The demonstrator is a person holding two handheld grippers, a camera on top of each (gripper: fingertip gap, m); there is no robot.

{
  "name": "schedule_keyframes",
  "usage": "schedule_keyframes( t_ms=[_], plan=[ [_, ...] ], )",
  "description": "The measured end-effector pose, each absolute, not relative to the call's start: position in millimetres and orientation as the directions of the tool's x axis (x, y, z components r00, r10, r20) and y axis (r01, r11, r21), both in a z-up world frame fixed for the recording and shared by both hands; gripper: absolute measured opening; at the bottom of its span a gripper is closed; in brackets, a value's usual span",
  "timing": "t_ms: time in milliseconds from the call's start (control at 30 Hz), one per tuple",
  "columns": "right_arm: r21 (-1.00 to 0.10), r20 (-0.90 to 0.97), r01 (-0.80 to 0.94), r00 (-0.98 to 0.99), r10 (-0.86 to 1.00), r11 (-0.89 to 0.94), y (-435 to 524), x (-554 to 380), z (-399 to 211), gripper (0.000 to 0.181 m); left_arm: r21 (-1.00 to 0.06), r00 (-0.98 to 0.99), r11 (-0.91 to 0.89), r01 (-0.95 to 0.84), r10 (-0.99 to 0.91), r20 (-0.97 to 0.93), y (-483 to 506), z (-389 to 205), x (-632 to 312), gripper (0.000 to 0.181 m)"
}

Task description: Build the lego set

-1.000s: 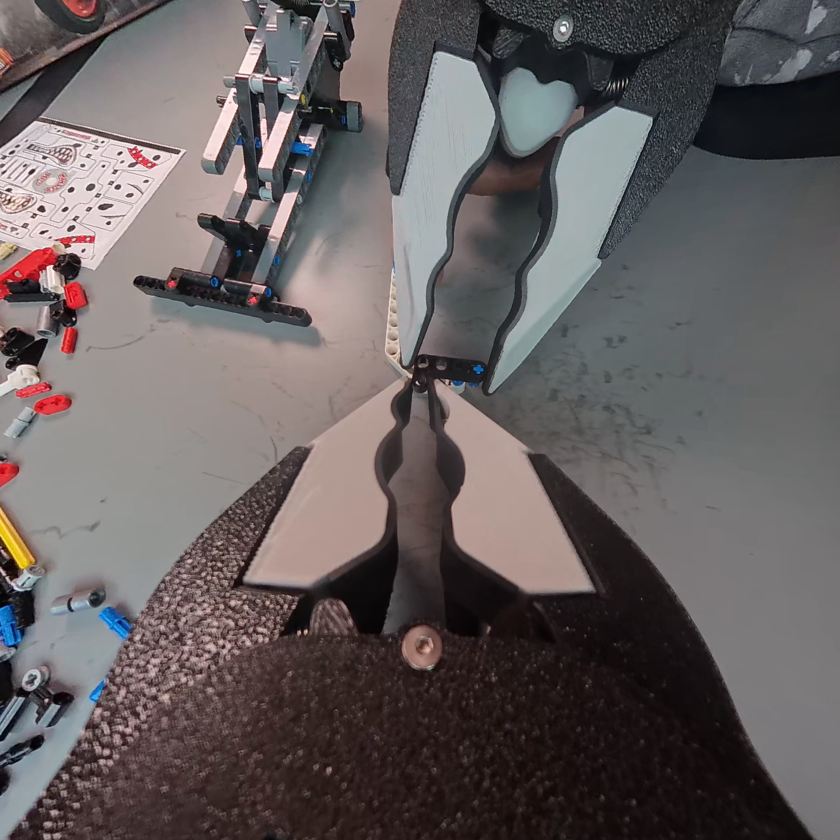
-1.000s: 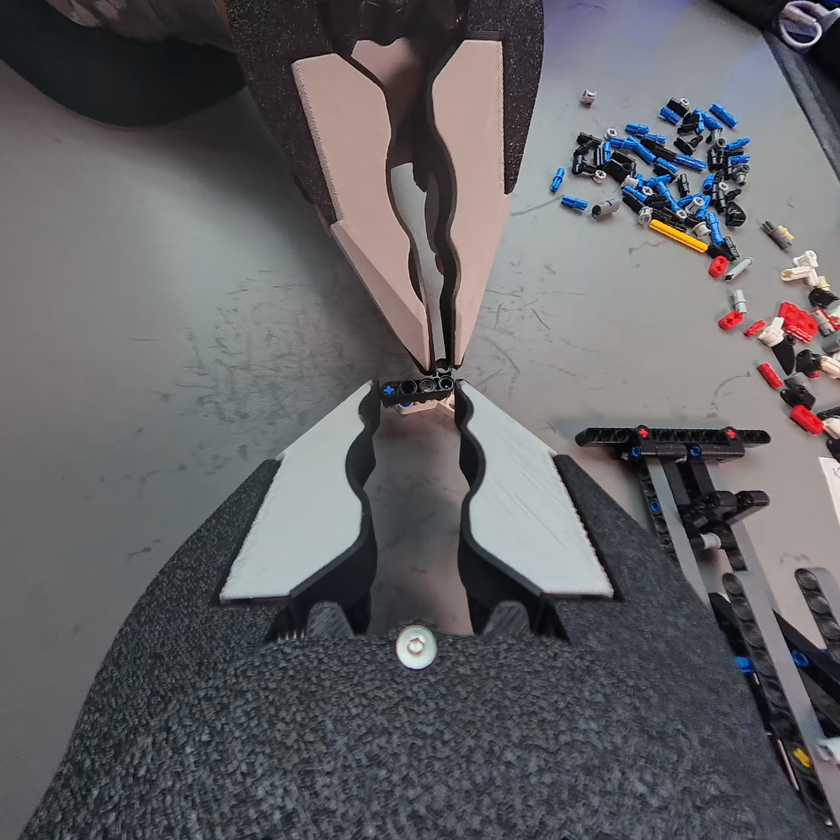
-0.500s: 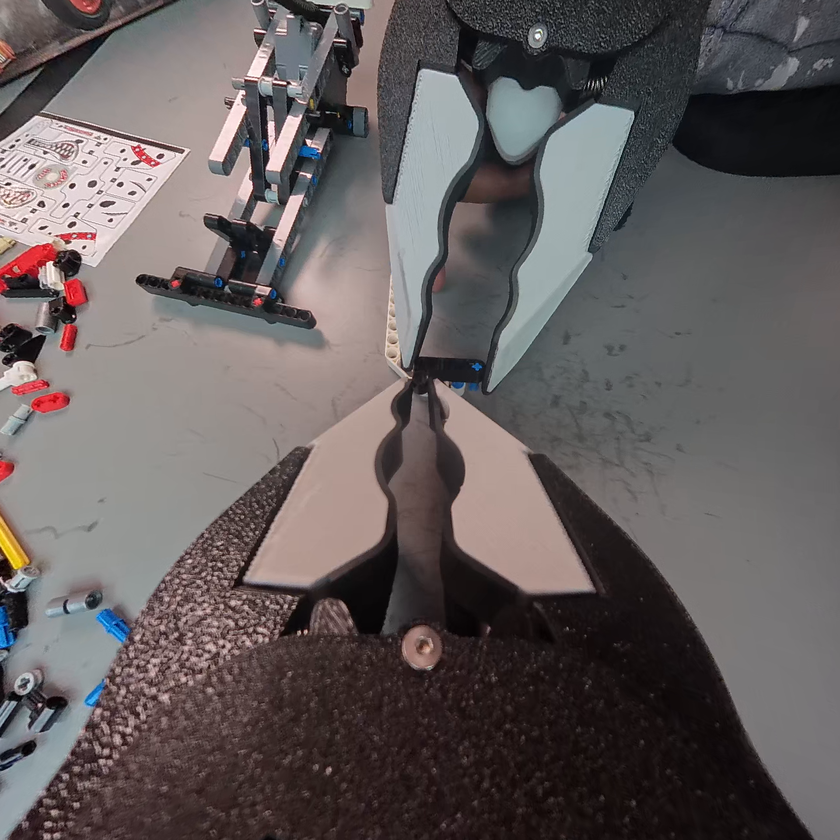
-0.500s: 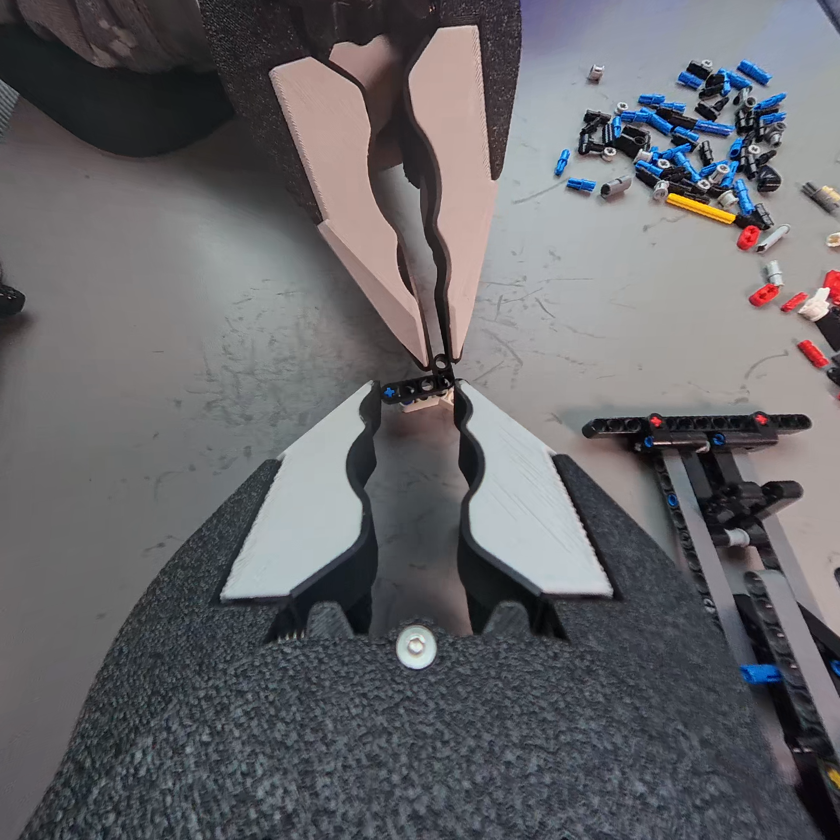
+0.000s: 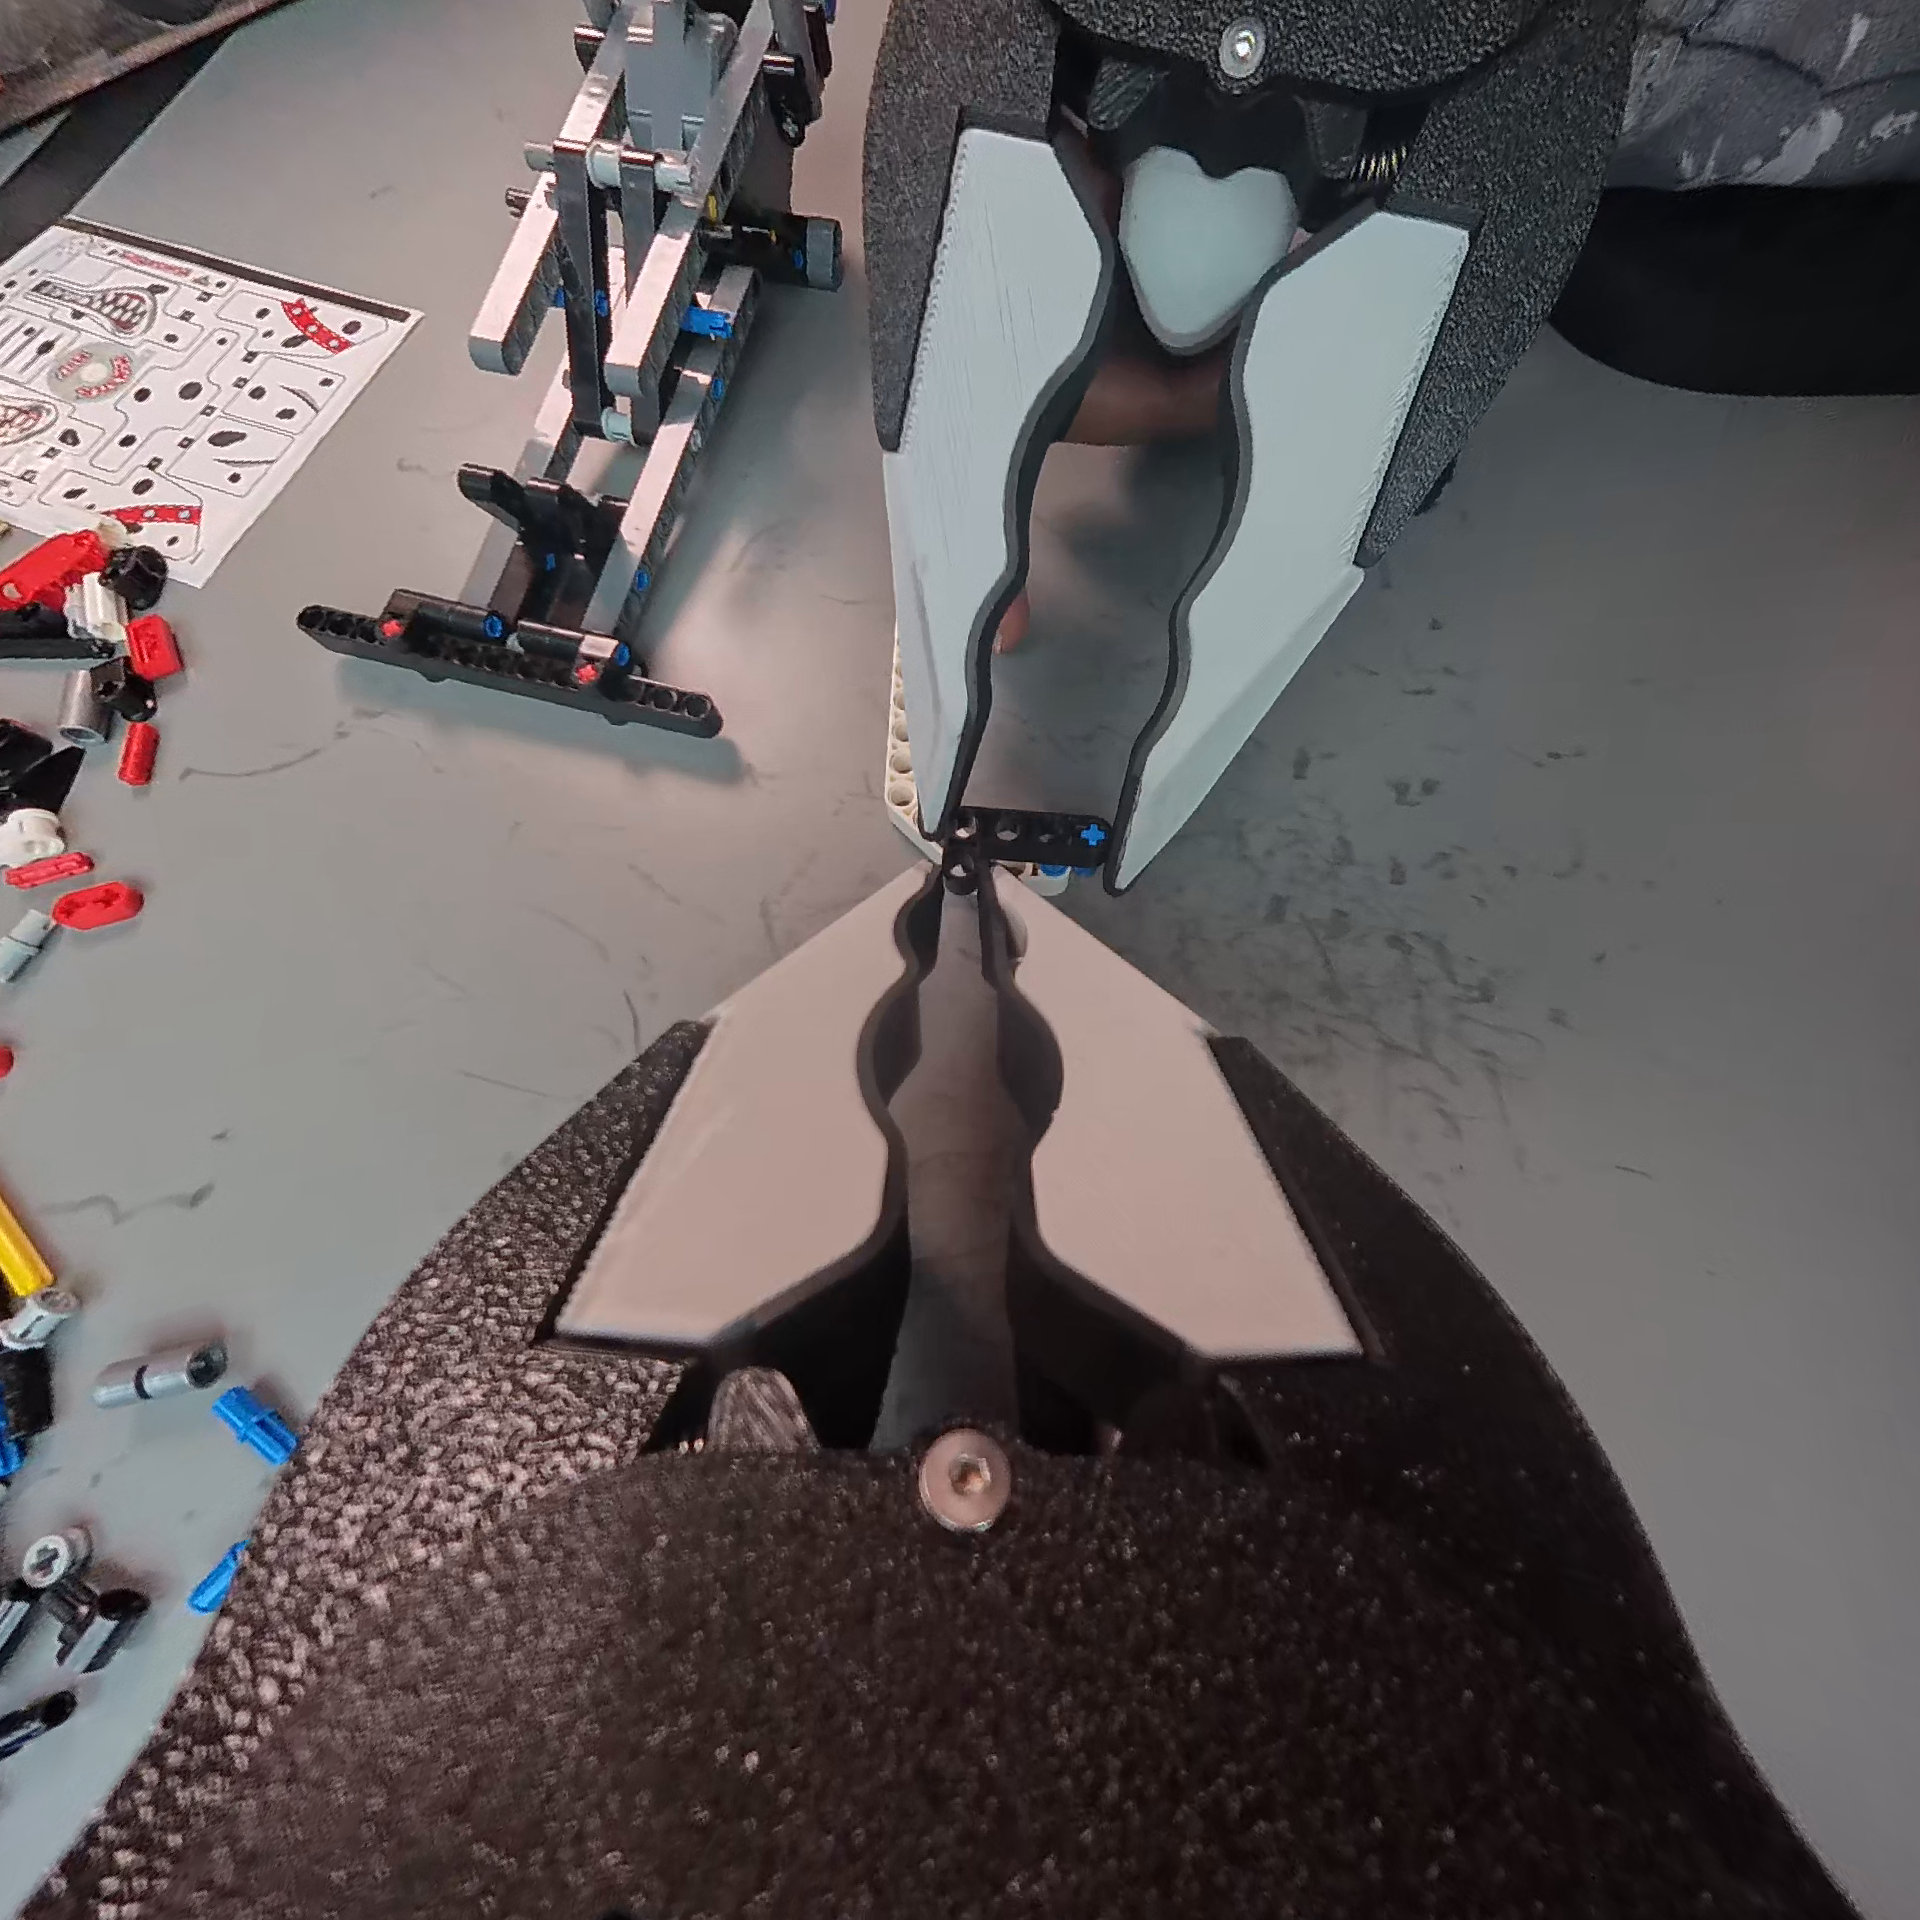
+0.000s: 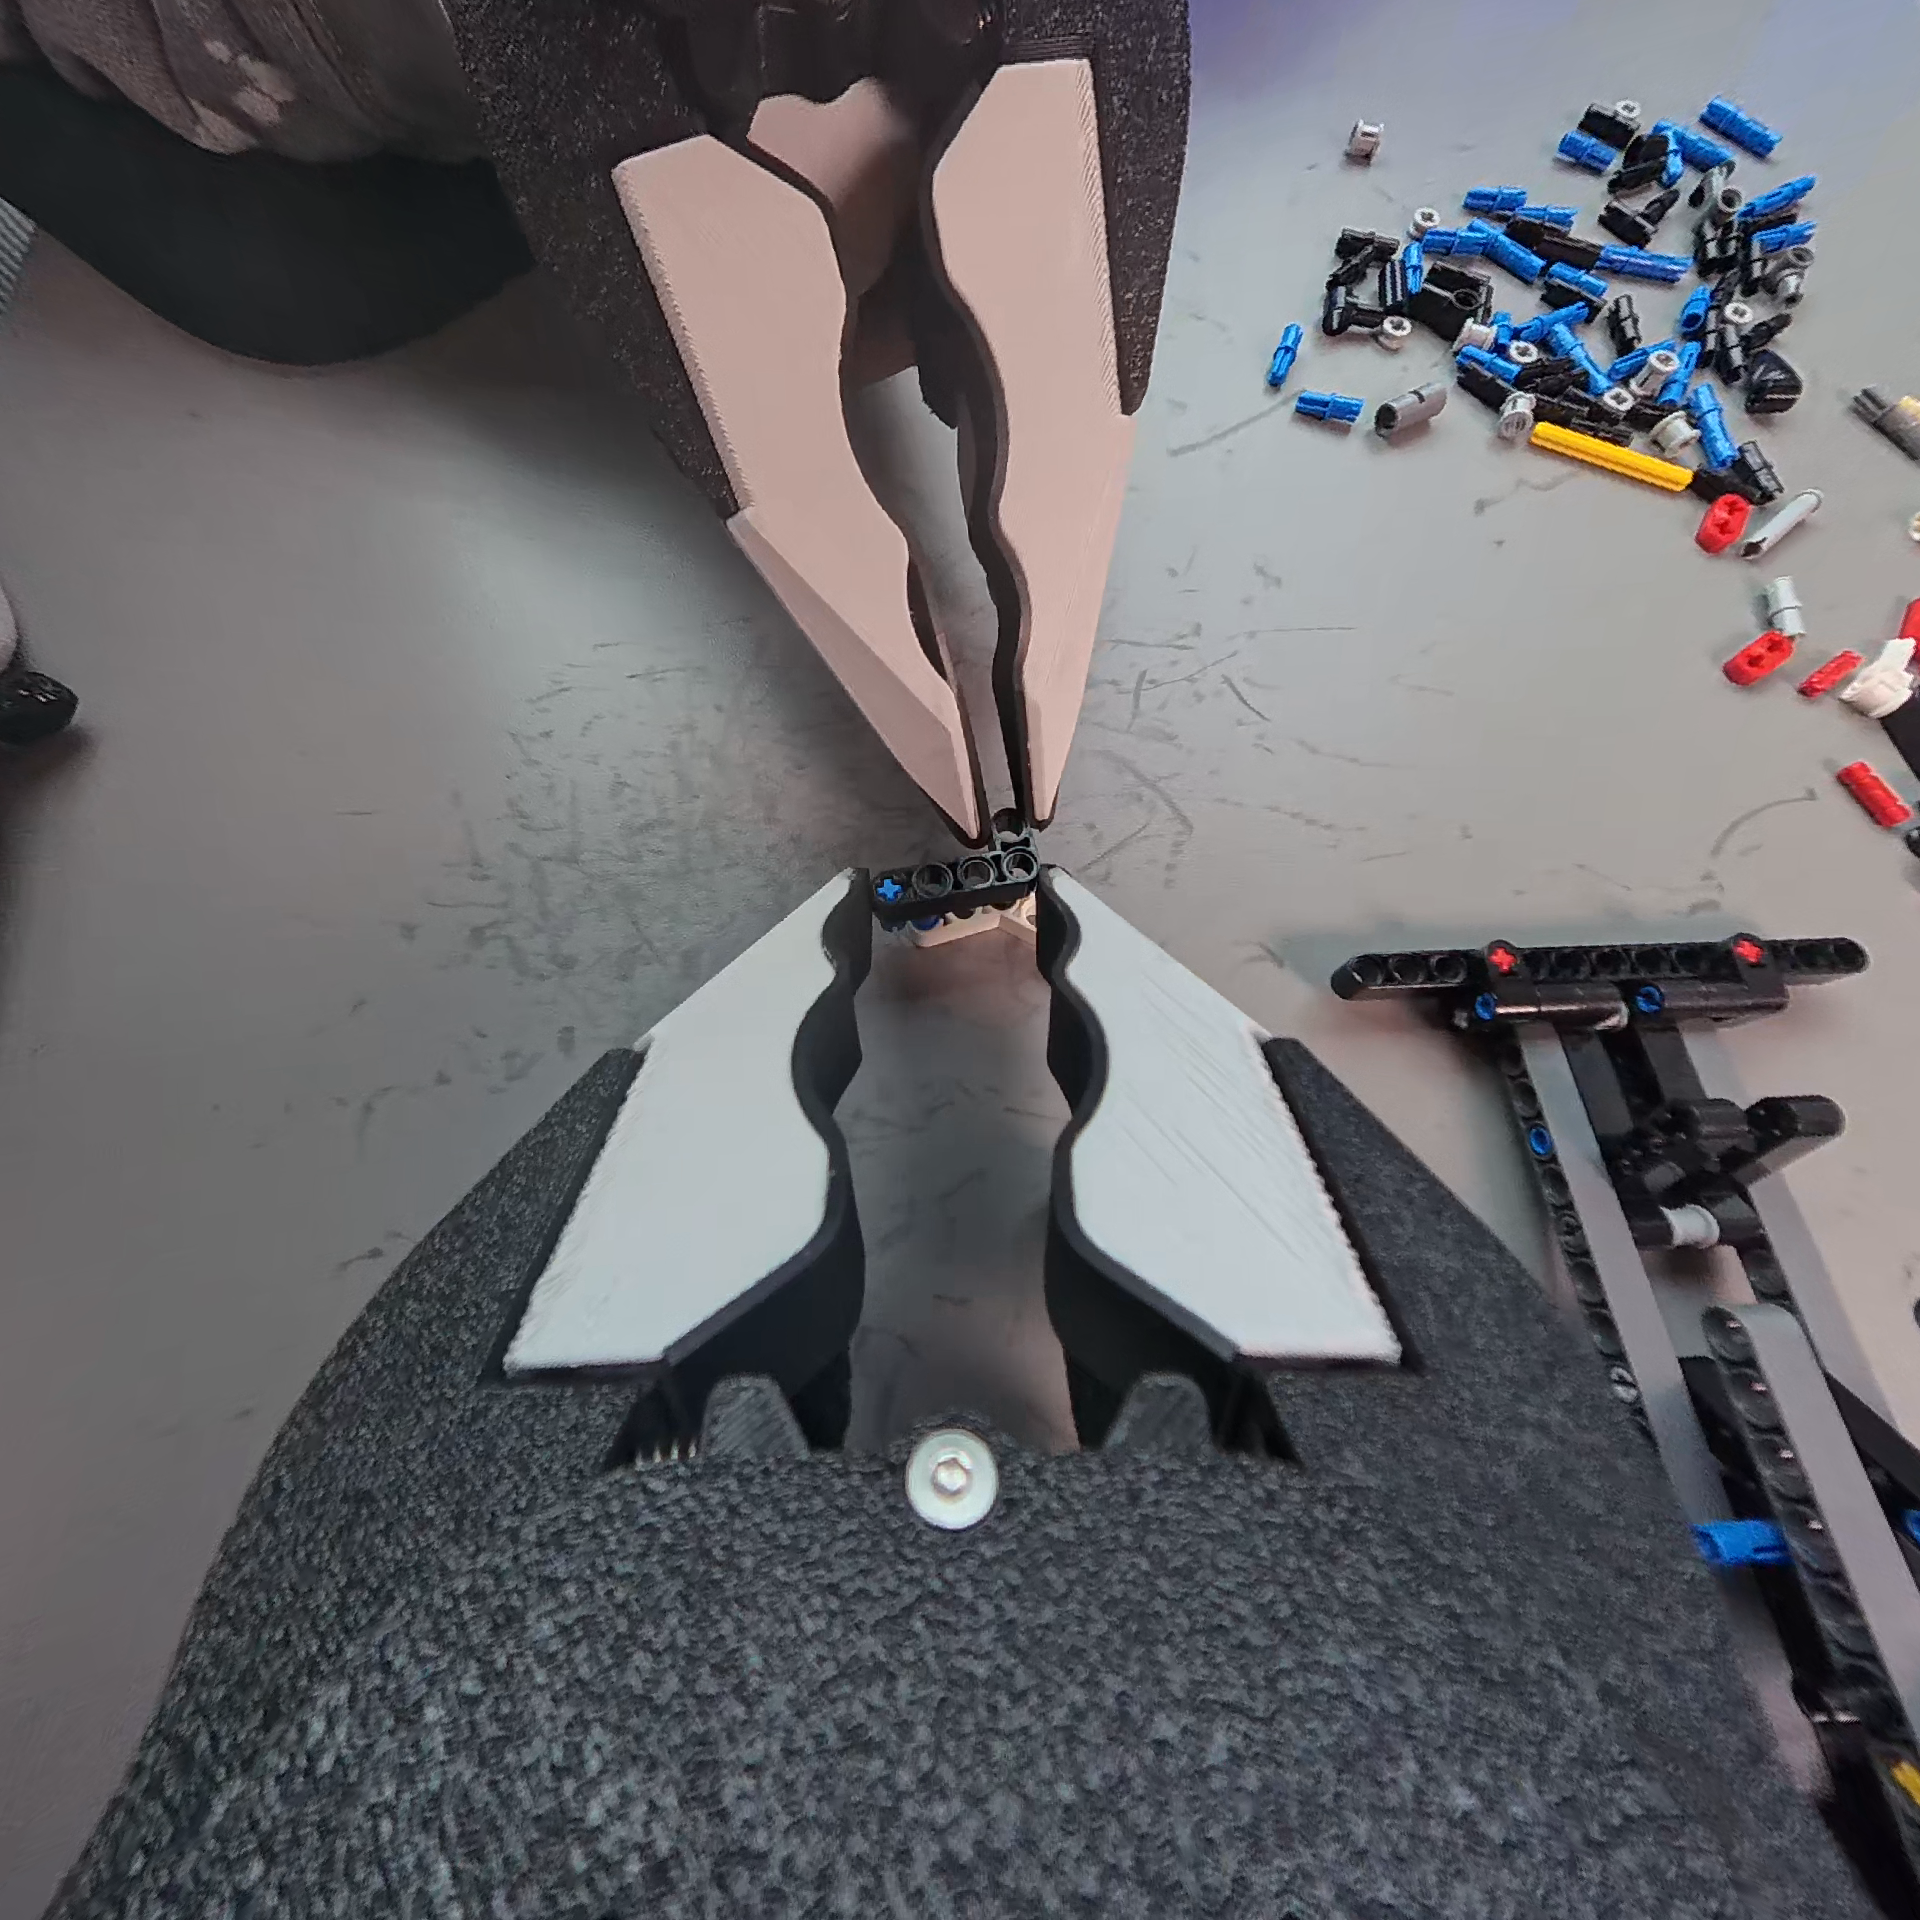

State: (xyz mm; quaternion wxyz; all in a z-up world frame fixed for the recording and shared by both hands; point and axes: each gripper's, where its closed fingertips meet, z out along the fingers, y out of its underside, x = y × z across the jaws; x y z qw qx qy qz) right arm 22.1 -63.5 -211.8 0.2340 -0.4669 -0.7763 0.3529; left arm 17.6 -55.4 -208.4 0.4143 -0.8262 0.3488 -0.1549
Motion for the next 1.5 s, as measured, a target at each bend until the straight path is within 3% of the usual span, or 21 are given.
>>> schedule_keyframes(
  t_ms=[33, 533, 800, 1067, 1167, 1433, 1500],
  plan=[
    [-0.765, 0.032, 0.56, -0.459, 0.888, 0.317, -64, 23, -212, 0.031, -0.793, 0.705, -0.409, -0.452, -0.708, -0.037, -56, -208, 18, 0.006],
    [-0.757, -0.051, 0.559, -0.565, 0.823, 0.337, -87, 50, -212, 0.031, -0.782, 0.584, -0.36, -0.508, -0.812, -0.006, -81, -211, 45, 0.007],
    [-0.732, -0.101, 0.534, -0.699, 0.708, 0.423, -113, 87, -212, 0.031, -0.812, 0.434, -0.284, -0.51, -0.9, 0.042, -107, -200, 66, 0.031],
    [-0.706, -0.075, 0.429, -0.837, 0.542, 0.564, -128, 106, -213, 0.03, -0.769, 0.187, -0.125, -0.628, -0.982, 0.007, -116, -214, 100, 0.055],
    [-0.677, -0.058, 0.393, -0.872, 0.487, 0.623, -133, 112, -213, 0.03, -0.723, 0.142, -0.105, -0.682, -0.99, 0.009, -122, -226, 105, 0.052],
    [-0.662, -0.007, 0.281, -0.929, 0.369, 0.695, -148, 118, -213, 0.03, -0.707, 0.177, -0.128, -0.695, -0.984, 0.005, -141, -226, 107, 0.013],
    [-0.648, 0.017, 0.256, -0.937, 0.35, 0.717, -149, 117, -214, 0.03, -0.708, 0.194, -0.142, -0.692, -0.981, 0.007, -144, -225, 107, 0.027]
  ],
)
